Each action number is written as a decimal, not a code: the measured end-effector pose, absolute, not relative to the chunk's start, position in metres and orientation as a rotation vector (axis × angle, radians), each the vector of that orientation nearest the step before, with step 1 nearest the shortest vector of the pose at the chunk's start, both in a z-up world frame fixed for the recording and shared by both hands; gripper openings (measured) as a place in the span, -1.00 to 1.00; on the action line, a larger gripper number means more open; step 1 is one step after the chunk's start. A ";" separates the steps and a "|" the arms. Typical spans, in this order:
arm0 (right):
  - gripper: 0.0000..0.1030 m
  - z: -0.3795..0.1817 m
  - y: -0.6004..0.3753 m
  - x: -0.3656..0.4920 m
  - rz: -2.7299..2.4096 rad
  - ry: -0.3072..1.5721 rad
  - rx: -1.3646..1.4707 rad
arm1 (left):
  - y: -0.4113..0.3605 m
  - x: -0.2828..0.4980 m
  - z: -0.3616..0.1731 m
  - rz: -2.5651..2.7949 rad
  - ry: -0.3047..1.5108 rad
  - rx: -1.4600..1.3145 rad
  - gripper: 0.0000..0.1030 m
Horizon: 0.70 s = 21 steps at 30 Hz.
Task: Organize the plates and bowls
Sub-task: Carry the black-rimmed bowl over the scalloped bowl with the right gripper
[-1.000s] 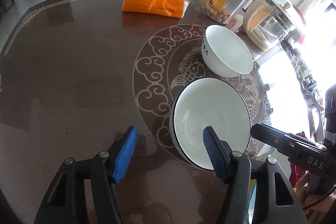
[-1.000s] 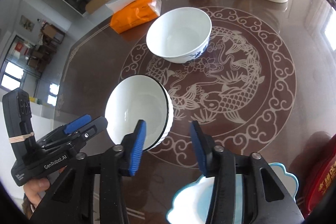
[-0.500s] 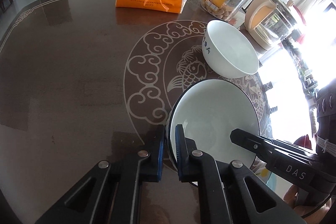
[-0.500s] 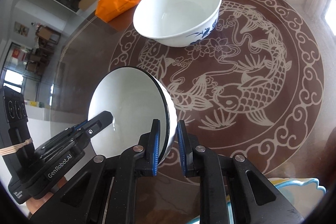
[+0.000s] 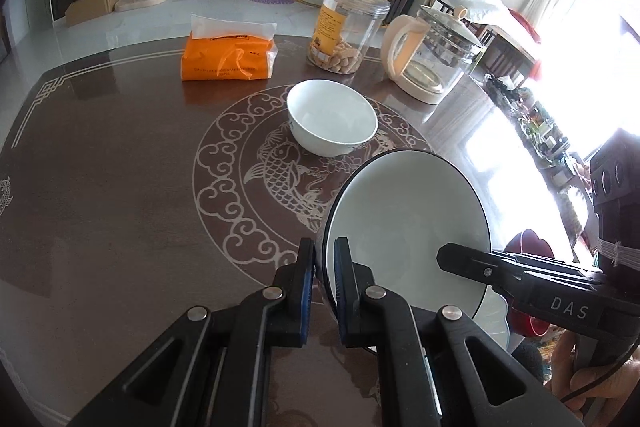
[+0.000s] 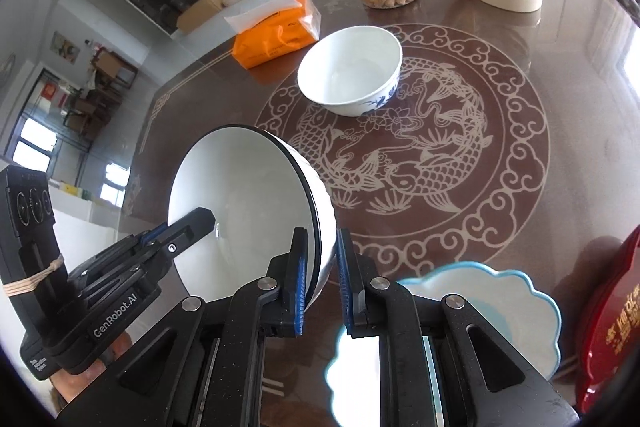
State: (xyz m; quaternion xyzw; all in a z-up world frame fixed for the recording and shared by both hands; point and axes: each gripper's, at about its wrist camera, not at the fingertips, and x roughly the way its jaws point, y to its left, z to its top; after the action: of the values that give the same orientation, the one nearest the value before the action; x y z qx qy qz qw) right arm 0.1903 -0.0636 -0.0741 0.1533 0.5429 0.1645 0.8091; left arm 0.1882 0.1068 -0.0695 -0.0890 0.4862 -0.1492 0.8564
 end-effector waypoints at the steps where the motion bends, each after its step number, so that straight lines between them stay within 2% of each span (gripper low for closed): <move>1: -0.68 -0.073 -0.069 0.185 0.345 1.161 0.331 | 0.099 0.182 -0.069 -0.327 1.020 -0.184 -0.83; 12: -0.68 -0.098 -0.147 0.117 0.228 1.206 0.395 | 0.021 0.134 -0.098 -0.432 1.083 -0.119 -0.83; 21: -0.68 -0.126 -0.169 0.105 0.188 1.234 0.435 | 0.001 0.130 -0.127 -0.418 1.136 -0.089 -0.83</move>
State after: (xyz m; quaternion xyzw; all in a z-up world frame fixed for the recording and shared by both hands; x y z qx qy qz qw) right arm 0.1052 -0.1691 -0.1262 0.2019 0.5732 0.0872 0.7893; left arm 0.1297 0.0008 -0.1268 -0.0416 0.5338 -0.1966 0.8214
